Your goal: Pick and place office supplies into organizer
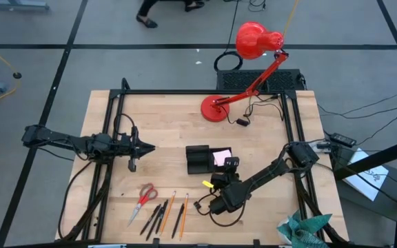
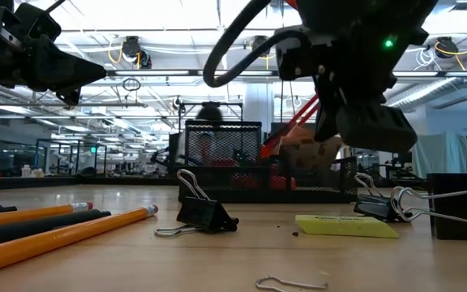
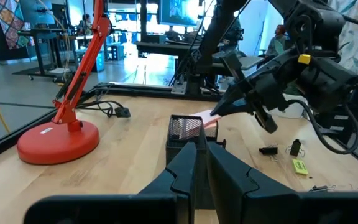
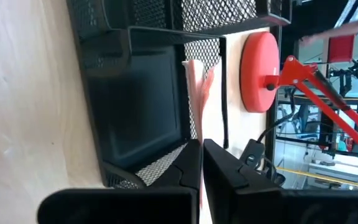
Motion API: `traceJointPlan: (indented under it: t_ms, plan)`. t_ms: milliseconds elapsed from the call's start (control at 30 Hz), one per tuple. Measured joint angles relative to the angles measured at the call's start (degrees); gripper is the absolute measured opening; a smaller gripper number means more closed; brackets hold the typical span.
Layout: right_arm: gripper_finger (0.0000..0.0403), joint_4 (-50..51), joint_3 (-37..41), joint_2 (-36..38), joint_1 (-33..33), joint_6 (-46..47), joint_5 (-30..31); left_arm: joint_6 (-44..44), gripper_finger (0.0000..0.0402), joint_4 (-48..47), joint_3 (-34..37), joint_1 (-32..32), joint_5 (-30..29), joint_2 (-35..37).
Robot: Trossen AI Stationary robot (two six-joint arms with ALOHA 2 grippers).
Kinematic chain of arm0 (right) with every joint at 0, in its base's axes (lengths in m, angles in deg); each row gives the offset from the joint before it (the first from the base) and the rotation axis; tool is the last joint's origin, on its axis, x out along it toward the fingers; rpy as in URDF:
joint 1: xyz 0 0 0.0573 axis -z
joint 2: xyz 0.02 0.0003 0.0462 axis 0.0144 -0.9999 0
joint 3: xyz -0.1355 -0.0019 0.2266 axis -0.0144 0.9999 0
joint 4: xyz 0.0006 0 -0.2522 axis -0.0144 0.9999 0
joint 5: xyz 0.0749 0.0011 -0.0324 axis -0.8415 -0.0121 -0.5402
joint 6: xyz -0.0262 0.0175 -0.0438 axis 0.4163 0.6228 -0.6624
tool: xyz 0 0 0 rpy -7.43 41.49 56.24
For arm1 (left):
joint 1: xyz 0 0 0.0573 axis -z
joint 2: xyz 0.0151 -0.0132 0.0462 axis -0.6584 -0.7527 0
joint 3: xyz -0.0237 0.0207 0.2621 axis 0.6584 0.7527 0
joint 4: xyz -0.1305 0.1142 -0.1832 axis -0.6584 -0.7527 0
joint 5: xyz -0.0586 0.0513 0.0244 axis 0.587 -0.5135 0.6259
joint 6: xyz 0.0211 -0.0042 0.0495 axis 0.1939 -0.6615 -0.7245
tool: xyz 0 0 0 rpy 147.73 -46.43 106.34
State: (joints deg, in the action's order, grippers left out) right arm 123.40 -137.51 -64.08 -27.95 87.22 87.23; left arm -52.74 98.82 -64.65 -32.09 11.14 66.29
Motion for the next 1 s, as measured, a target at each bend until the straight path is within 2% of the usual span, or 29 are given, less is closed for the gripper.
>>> traceJointPlan:
  t_ms: [633,1000]
  plan:
    - [0.0,-5.0,0.1,0.0,0.0,-1.3,-1.6,0.1,0.0047,0.0,0.0,0.0,0.0,0.0]
    - [0.0,-4.5,1.0,0.0,-0.2,-0.9,3.2,0.1,0.0047,0.0,0.0,0.0,0.0,0.0]
